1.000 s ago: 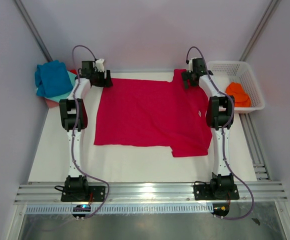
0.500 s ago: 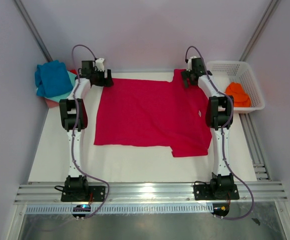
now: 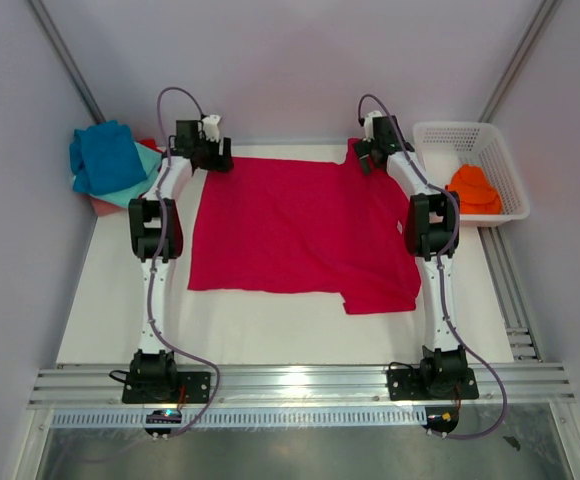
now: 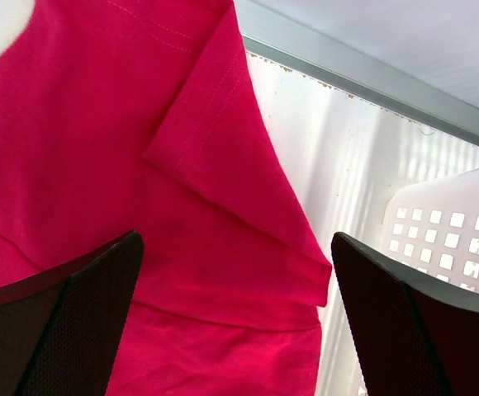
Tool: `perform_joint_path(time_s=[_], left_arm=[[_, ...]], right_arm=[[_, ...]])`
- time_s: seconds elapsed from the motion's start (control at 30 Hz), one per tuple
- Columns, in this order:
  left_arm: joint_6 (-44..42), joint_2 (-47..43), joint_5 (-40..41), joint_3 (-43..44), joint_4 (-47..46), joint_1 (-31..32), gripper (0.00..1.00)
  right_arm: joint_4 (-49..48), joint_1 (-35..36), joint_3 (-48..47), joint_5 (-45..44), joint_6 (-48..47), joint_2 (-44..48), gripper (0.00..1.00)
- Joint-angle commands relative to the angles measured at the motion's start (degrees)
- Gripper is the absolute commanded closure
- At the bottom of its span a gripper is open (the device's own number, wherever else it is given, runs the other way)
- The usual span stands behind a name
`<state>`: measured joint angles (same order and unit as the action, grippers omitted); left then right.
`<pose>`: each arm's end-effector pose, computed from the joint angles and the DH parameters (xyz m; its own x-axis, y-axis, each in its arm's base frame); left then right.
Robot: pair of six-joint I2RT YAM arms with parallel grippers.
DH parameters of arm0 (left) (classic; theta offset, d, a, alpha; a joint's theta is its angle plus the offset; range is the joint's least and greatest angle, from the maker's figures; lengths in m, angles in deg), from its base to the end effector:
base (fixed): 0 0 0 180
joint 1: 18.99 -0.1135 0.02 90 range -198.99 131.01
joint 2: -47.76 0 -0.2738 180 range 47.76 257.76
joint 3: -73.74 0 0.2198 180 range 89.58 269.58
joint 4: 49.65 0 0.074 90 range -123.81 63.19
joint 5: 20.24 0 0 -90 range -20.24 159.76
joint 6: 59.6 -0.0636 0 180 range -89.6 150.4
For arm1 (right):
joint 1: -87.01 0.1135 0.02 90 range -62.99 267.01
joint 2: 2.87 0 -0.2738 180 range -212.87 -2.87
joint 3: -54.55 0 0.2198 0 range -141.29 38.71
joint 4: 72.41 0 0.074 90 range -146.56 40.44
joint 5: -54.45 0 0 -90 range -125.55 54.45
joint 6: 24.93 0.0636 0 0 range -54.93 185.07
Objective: Fold and stack the t-shirts
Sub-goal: Flatten the tshirt out
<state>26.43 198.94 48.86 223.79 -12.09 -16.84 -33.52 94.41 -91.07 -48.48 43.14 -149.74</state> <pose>0.5825 -0.0446 0.1578 -0.6015 0.0873 -0.7941 0.3558 0.9193 -0.1684 0.5701 0.0597 0.1707 -0.6095 -0.4462 -0.6553 -0.1978 0.8860 -0.4193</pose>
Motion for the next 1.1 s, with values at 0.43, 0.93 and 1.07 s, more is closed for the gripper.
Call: perform_joint_path(time_s=[0.43, 0.93, 1.07], left_arm=[[-8.4, -0.6, 11.9, 1.6, 5.6, 0.7, 0.27], [-10.4, -0.9, 9.0, 1.8, 9.2, 0.6, 0.89], [-10.9, -1.1, 6.9, 1.8, 10.6, 0.7, 1.0]], right_arm=[[-1.4, -0.2, -1.7, -2.7, -1.9, -0.7, 0.01], [0.7, -0.2, -1.5, -1.4, -2.6, -0.5, 0.01], [0.9, -0.2, -1.6, -1.0, -2.9, -0.7, 0.01]])
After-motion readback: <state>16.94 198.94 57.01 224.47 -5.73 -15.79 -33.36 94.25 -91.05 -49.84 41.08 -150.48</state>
